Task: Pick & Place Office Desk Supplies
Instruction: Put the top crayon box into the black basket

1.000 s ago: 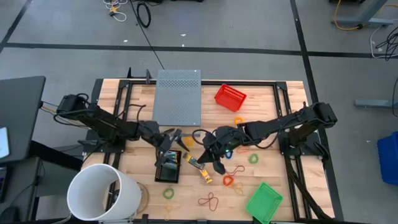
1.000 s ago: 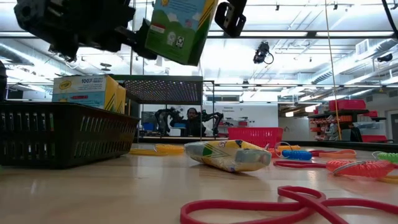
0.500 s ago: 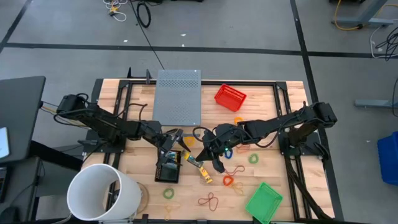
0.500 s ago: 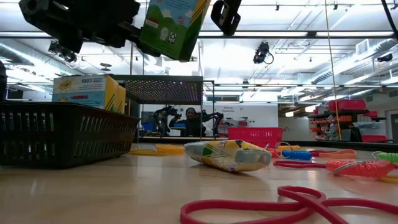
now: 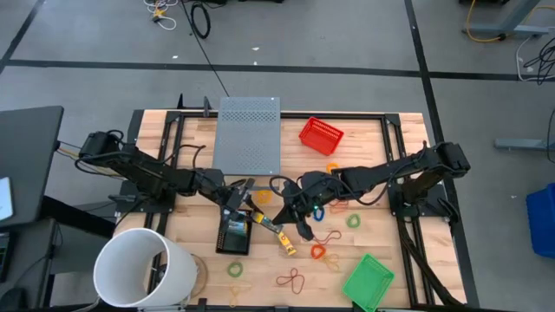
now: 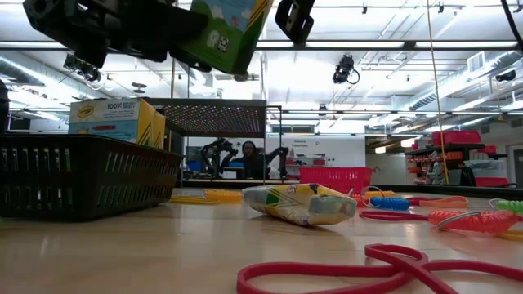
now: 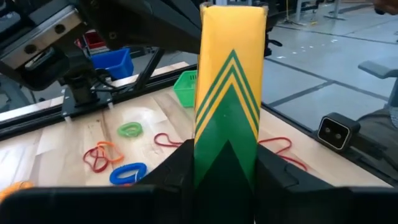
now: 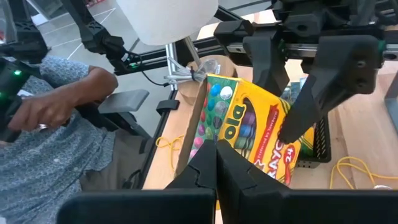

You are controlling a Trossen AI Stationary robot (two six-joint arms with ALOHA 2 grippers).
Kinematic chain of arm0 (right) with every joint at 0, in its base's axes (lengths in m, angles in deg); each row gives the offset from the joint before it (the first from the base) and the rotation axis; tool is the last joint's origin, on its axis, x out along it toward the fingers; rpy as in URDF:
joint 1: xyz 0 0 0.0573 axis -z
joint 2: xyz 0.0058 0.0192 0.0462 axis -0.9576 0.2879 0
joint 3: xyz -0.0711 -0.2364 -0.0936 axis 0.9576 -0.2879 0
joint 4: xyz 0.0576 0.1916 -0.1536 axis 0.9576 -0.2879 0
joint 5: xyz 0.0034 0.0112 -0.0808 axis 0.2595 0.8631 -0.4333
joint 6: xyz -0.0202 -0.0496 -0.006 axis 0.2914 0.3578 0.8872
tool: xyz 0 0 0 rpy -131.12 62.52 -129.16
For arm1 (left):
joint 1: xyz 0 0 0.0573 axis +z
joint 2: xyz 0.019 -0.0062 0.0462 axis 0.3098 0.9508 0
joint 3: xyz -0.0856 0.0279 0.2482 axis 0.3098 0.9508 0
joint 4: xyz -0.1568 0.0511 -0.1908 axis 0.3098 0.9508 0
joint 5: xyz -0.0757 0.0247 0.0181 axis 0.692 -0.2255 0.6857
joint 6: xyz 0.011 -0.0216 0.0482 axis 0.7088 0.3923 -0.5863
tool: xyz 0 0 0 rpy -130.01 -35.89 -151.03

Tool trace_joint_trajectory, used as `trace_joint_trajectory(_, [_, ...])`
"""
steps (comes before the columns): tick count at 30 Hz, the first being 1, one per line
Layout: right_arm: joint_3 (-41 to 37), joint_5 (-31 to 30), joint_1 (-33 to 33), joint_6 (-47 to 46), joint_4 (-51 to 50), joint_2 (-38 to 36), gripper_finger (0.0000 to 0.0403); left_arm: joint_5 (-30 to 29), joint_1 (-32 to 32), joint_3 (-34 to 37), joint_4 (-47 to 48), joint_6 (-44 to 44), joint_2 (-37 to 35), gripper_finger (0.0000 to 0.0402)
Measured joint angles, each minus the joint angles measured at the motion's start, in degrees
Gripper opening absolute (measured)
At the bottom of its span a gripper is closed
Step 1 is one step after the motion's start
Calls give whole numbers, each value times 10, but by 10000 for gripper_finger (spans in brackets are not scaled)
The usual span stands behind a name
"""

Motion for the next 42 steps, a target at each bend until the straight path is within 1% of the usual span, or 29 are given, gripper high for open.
trace_joint_trajectory(5, [0,8,1,3,8,0,1,3,0,0,-6,4,0,108])
trace_joint_trajectory(8, [0,5,1,16,14,0,13,7,-1,1,-6,21,0,108])
trace_joint_trajectory(11, [0,4,0,33,14,0,36,3,-5,1,4,33,0,108])
trace_joint_trajectory(13, [0,1,0,44,15,0,53,-12,-11,1,13,36,0,108])
trace_joint_trajectory(17, [0,4,0,72,18,0,90,-40,-24,1,9,15,0,108])
trace_joint_trajectory(19, [1,11,-2,90,21,0,107,-37,-28,2,-15,12,1,108])
trace_joint_trajectory(24, [3,28,-8,114,43,-2,136,5,-30,3,-78,31,1,108])
trace_joint_trajectory(29, [2,28,-18,137,77,-6,150,4,-31,3,-108,56,1,108])
trace_joint_trajectory(30, [2,27,-19,144,82,-9,150,-1,-33,9,-130,65,1,108])
trace_joint_trajectory(33, [2,23,-21,161,107,-17,151,-10,-33,47,-258,97,1,108])
trace_joint_trajectory(36, [0,37,-21,166,96,-26,151,-25,-25,86,-392,120,0,108])
trace_joint_trajectory(37, [-1,39,-23,166,88,-27,151,-31,-22,97,-416,125,-3,108])
trace_joint_trajectory(38, [-2,42,-23,166,81,-28,151,-31,-20,107,-427,130,-3,108])
trace_joint_trajectory(42, [0,42,-25,166,93,-35,151,-37,-19,140,-409,136,-1,108])
